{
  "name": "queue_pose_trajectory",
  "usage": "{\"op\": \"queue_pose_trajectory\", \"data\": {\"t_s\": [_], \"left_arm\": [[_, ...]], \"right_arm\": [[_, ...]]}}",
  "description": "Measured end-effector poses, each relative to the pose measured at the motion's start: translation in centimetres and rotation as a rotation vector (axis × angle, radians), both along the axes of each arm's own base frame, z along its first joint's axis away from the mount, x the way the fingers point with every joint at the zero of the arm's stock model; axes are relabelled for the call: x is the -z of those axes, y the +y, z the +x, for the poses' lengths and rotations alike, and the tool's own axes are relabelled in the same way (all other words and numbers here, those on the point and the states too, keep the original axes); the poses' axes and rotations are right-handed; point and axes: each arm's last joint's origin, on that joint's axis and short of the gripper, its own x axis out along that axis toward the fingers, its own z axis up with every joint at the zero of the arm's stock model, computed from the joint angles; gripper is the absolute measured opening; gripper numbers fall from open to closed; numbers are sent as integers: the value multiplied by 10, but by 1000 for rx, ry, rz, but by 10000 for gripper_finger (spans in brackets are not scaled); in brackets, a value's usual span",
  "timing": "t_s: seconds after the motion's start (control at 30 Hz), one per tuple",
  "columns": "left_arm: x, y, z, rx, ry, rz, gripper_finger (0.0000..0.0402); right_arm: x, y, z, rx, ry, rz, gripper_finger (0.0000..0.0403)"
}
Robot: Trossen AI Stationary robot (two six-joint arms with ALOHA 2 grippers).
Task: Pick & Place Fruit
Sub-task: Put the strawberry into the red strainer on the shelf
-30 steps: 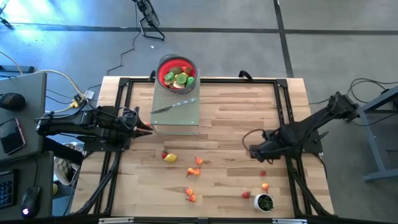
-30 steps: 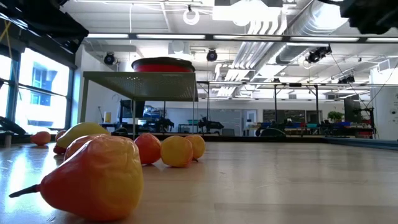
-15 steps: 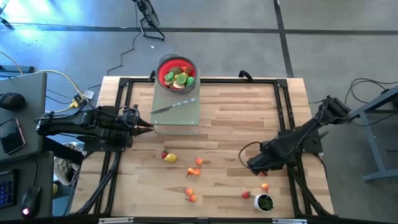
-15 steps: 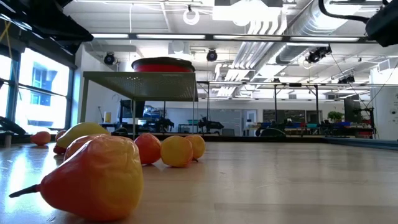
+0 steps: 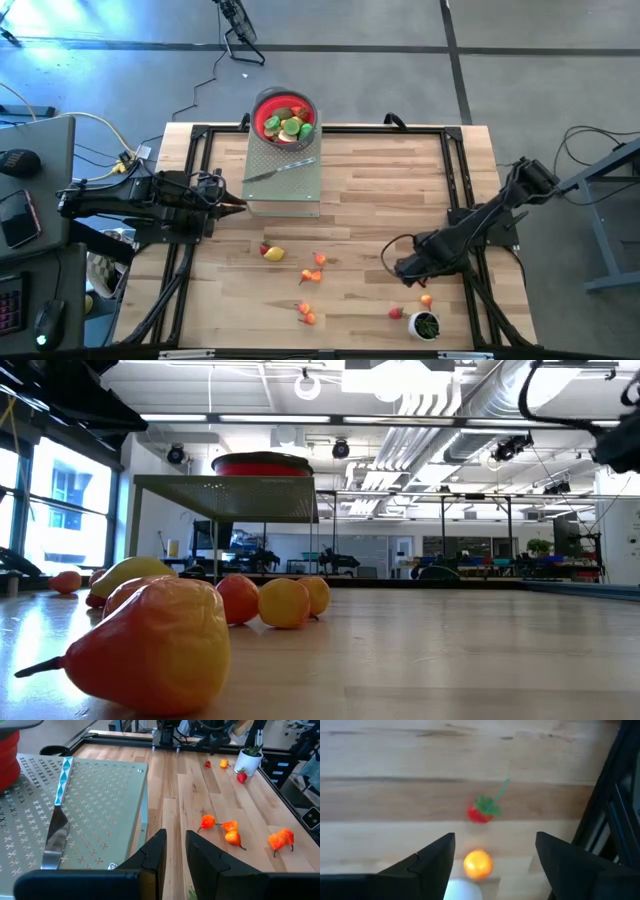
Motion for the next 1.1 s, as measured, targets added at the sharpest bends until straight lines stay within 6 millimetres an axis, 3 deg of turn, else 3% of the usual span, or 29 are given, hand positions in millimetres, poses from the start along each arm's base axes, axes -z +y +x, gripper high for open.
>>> {"op": "queue_pose_trajectory", "data": {"t_s": [0.4, 1.1], "left_arm": [[0, 0, 0, -2, 0, -2, 67], [0, 3, 0, -94, -1, 27, 67]], "right_arm": [[39, -3, -6, 10, -73, 73, 254], [60, -2, -16, 6, -108, 135, 254]]}}
